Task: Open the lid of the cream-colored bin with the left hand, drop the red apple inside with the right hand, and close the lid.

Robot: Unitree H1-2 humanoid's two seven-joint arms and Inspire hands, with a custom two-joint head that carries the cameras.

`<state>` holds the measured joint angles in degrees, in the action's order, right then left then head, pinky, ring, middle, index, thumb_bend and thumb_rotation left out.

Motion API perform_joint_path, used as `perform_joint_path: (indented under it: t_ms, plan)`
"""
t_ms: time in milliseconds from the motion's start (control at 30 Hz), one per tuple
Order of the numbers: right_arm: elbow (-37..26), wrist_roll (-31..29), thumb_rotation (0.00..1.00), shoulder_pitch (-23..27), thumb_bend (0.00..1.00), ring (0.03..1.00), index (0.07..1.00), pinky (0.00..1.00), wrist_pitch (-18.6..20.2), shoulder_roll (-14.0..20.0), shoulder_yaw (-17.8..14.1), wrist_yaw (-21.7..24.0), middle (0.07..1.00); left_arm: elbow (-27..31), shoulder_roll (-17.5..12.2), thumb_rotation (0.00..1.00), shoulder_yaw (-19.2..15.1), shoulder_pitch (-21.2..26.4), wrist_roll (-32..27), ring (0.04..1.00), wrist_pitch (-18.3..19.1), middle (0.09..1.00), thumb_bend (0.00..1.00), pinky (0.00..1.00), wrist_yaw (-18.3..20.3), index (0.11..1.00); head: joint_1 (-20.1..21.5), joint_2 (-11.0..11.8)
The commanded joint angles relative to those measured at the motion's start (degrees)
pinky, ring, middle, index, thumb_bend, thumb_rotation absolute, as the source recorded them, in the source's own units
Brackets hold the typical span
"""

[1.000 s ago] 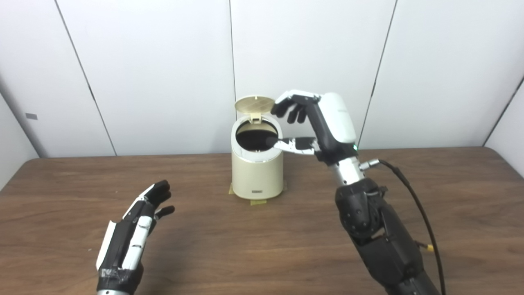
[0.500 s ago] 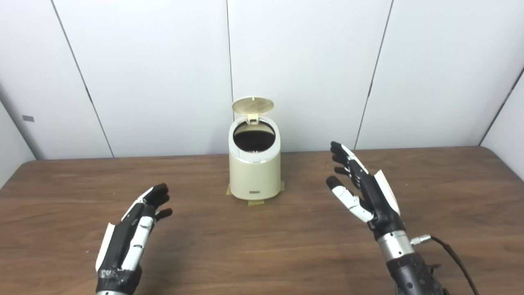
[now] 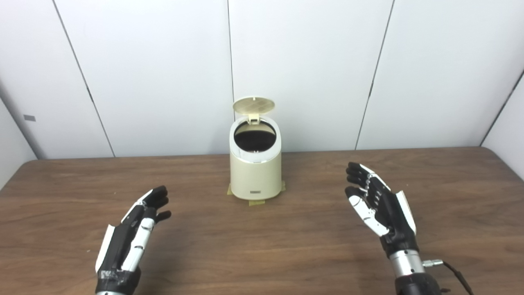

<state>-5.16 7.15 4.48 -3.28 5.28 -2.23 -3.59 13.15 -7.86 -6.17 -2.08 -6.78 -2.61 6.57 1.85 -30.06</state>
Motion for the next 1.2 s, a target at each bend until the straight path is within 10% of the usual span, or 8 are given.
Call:
perform_joint_path:
  t_ms: [0,200,533,1167]
  plan:
    - [-0.7,-1.4,0.44,1.6,0.15,0.793,0.791,0.70,-0.7,-0.7,-0.8,-0.7,0.803,1.1,-1.2,0.72,-0.3,4.8,0.5,0.891,0.1,0.885,0.38,0.82,-0.5,0.842,0.1,0.0]
    - [-0.8,-2.5,0.46,1.6,0.17,0.789,0.797,0.71,0.7,-1.7,-1.3,-0.6,0.810,0.3,-3.4,0.78,0.8,16.2,8.3,0.901,1.0,0.905,0.46,0.83,-2.4,0.877,0.3,0.0]
    - [0.3,-1.4,0.51,1.3,0.18,0.801,0.803,0.72,-0.5,-1.1,-0.8,-0.3,0.815,-2.4,-5.9,0.99,12.3,41.0,35.1,0.998,16.5,0.996,0.76,1.00,-1.6,0.967,0.6,-0.3]
    - [-0.3,-0.2,0.36,1.3,0.14,0.808,0.796,0.70,0.8,-0.9,0.0,0.0,0.826,-13.7,-3.7,0.97,28.6,55.9,61.7,1.000,23.3,0.914,0.99,1.00,5.5,0.898,0.8,-0.5]
